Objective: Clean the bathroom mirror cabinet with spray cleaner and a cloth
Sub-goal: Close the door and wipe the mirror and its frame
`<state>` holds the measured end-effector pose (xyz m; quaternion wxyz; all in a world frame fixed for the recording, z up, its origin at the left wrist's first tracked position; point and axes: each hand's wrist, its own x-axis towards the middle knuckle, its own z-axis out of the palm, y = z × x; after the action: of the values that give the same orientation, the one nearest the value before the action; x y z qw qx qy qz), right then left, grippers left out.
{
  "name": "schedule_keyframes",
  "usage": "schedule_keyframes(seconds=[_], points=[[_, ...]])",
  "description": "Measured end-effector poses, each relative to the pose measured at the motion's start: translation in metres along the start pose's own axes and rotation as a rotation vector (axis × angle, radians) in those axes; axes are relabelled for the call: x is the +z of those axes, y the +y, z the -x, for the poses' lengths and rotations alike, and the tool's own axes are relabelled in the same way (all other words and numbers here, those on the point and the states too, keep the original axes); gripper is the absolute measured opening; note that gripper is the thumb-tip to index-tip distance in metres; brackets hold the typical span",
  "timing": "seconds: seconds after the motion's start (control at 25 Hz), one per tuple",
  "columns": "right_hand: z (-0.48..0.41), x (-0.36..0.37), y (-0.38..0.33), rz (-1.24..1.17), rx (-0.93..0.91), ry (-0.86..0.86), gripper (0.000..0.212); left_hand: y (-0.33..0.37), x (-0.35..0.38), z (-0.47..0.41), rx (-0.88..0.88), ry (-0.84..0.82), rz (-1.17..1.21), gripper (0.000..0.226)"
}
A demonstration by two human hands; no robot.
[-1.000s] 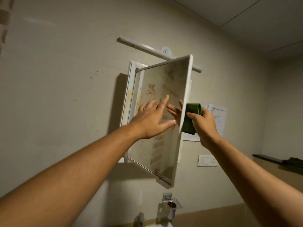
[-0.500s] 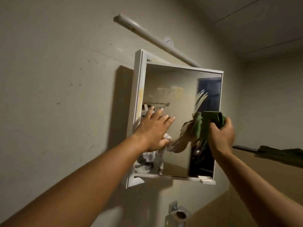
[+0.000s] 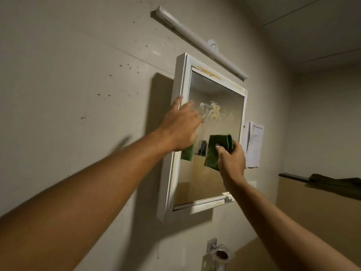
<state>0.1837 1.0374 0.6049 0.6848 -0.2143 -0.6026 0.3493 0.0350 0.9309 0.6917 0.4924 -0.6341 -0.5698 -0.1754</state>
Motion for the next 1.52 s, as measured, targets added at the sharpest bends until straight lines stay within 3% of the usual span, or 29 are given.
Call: schedule_keyframes(seconds=[0.12, 0.24, 0.36, 0.52, 0.68, 0.8, 0.96, 1.24, 1.36, 1.52], points=[[0.010, 0.022, 0.008, 0.062, -0.052, -0.052, 0.018, -0.025, -0.007, 0.029, -0.220, 0.128, 0.288, 0.050], [0.028, 0.055, 0.014, 0.062, -0.081, -0.225, 0.022, -0.037, 0.003, 0.055, -0.441, 0.012, 0.760, 0.052], [0.036, 0.067, 0.022, 0.015, -0.108, -0.258, 0.033, -0.040, 0.010, 0.074, -0.474, -0.126, 0.996, 0.056], [0.029, 0.059, 0.032, -0.045, -0.110, -0.260, 0.019, -0.041, 0.011, 0.079, -0.500, -0.152, 1.084, 0.058], [0.030, 0.075, 0.020, 0.195, -0.304, -0.172, 0.018, -0.033, 0.009, 0.076, -0.510, -0.119, 1.115, 0.059], [0.028, 0.086, 0.016, 0.240, -0.378, -0.094, 0.015, -0.035, 0.015, 0.076, -0.519, -0.115, 1.138, 0.065], [0.036, 0.087, 0.015, 0.255, -0.422, -0.064, 0.020, -0.043, 0.027, 0.076, -0.501, -0.110, 1.161, 0.081], [0.029, 0.102, -0.001, 0.588, -0.476, -0.023, 0.027, -0.045, 0.038, 0.079, -0.483, -0.084, 1.201, 0.084], [0.049, 0.098, 0.021, 0.562, -0.464, -0.064, 0.029, -0.038, 0.041, 0.086, -0.477, -0.078, 1.231, 0.083], [0.133, 0.074, 0.105, 0.544, -0.378, -0.137, 0.030, -0.026, 0.049, 0.113, -0.497, -0.132, 1.276, 0.090]])
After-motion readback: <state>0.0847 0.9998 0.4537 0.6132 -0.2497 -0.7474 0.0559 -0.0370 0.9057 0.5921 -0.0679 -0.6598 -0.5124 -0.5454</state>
